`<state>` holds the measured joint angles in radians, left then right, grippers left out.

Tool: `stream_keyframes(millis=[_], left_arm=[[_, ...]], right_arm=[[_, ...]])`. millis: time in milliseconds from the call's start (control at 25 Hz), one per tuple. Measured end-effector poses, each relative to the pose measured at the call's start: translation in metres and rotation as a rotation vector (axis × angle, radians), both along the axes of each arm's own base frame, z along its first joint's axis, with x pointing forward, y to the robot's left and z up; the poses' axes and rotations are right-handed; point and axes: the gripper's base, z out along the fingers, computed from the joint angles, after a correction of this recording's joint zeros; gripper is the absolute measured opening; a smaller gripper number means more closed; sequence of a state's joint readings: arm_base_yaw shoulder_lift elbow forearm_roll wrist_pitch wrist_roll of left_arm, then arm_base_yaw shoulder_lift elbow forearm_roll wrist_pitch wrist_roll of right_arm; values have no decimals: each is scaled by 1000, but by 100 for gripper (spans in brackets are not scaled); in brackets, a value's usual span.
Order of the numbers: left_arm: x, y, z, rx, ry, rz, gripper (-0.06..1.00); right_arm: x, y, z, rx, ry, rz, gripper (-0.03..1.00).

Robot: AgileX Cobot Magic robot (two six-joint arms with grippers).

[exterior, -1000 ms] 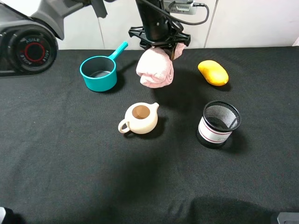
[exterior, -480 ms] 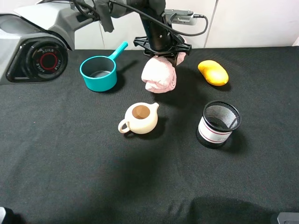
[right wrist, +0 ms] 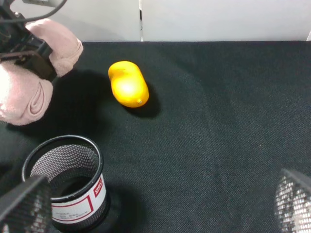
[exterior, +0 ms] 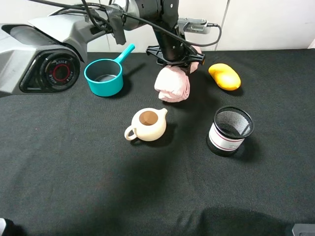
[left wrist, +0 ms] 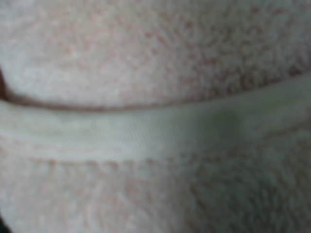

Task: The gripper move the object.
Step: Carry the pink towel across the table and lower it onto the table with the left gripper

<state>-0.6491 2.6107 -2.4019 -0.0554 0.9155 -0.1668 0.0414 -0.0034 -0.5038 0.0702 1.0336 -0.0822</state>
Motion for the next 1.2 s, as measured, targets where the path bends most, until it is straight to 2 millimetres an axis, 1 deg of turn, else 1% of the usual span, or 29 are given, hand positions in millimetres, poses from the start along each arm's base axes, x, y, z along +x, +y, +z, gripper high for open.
stream_keyframes(millis=[240, 440, 1200], left_arm=[[2, -1, 0, -14, -18, 1, 50], [2, -2, -11, -4, -3, 2, 50], [2, -3, -11, -15, -15, 2, 50]], right_arm=[[0, 0, 0, -3, 0, -2, 69], [0, 0, 0, -3, 0, -2, 69], [0, 0, 0, -4, 0, -2, 69]])
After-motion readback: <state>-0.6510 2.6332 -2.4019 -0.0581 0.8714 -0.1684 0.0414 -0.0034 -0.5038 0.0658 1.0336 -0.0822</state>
